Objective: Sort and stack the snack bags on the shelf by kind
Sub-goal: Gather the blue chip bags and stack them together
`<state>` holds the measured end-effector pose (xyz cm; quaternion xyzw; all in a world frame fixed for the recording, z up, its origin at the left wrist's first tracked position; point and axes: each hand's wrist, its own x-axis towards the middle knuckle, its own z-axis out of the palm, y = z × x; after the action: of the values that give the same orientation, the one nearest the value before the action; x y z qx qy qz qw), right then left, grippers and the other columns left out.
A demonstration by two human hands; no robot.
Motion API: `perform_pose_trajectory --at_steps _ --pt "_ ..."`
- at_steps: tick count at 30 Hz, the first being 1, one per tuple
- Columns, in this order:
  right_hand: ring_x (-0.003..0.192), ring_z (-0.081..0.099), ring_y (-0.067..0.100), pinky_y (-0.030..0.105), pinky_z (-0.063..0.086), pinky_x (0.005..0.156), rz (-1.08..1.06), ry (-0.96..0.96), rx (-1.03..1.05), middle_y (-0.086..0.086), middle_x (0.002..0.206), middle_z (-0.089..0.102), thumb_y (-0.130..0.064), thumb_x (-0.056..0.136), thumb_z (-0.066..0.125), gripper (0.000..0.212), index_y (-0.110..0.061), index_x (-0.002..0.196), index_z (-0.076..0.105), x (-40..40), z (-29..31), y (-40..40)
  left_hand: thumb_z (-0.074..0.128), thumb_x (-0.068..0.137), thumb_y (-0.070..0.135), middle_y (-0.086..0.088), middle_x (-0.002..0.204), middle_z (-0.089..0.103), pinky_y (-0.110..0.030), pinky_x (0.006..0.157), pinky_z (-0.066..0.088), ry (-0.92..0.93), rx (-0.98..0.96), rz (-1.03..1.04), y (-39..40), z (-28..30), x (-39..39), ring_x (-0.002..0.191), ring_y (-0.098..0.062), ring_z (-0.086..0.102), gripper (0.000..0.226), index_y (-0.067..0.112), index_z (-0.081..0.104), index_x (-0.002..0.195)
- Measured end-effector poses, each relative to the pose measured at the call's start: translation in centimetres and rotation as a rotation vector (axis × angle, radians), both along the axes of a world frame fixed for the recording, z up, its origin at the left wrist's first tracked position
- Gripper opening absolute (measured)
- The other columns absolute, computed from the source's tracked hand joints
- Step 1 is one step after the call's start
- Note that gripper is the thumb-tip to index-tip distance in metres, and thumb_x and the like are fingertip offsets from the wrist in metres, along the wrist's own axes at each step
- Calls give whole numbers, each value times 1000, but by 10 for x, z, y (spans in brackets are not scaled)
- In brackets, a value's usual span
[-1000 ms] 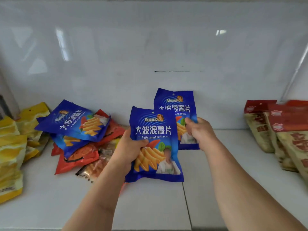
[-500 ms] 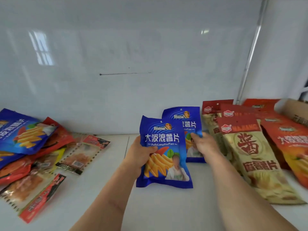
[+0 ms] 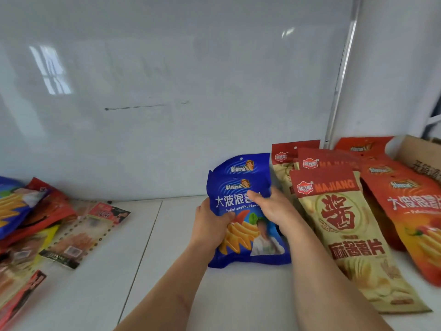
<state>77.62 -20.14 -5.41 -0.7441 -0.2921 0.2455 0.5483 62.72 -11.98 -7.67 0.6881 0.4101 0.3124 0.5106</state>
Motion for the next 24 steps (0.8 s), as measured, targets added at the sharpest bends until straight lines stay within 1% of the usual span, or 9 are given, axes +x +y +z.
perform_pose_trajectory --at_steps 2,4,7,10,13,16,18,20,24 --pt "76 67 8 23 48 58 5 -30 -10 -3 99 70 -37 92 69 35 -18 118 54 2 -3 5 80 81 33 2 118 61 -35 80 60 13 13 14 0 -2 4 95 -13 68 50 25 54 123" --pt "71 64 6 22 45 54 1 -47 -8 -6 91 67 -31 93 68 28 -18 113 54 4 -7 9 79 83 32 3 119 56 -30 75 57 14 23 31 0 -2 6 94 -11 64 50 22 53 124" --pt "73 66 10 24 46 54 -29 -81 -10 1 101 71 -28 93 68 25 -16 111 56 6 -11 15 81 80 35 -1 125 59 -33 79 59 1 14 52 1 -2 10 102 -17 66 63 18 51 132" --pt "84 70 20 31 54 64 -65 -135 -61 5 107 73 -32 91 71 31 -15 113 58 9 -13 20 84 76 38 -1 127 62 -38 84 61 1 -18 67 -1 0 11 104 -18 67 72 20 49 137" --pt "93 70 25 42 59 79 -137 -205 -142 4 113 70 -43 85 74 47 -18 118 54 9 -12 22 81 81 31 4 113 65 -26 69 58 -40 -59 66 -2 6 5 91 -11 68 66 19 47 136" --pt "113 61 28 44 56 85 -207 -486 -280 7 128 59 -53 85 70 61 -18 130 48 -4 -5 18 71 90 34 -2 131 57 -26 72 55 11 -47 94 1 12 -9 102 -16 63 73 17 33 150" --pt "128 48 30 45 49 93 -205 -689 -351 9 139 50 -53 91 61 64 -14 139 43 -15 2 14 64 94 39 -4 138 54 -33 87 53 110 61 145 3 15 -23 115 -20 59 66 18 36 150" --pt "133 43 29 44 42 101 -194 -877 -359 9 144 47 -50 96 55 58 -13 140 45 -32 11 15 57 97 41 -1 137 56 -31 89 47 264 232 165 7 17 -42 118 -19 58 54 20 44 145" --pt "121 53 26 41 40 96 -55 -1117 -282 4 130 60 -40 100 51 39 -15 128 58 -90 17 33 44 102 39 3 137 56 -32 90 44 600 612 183 20 20 -93 122 -20 54 41 24 52 139"
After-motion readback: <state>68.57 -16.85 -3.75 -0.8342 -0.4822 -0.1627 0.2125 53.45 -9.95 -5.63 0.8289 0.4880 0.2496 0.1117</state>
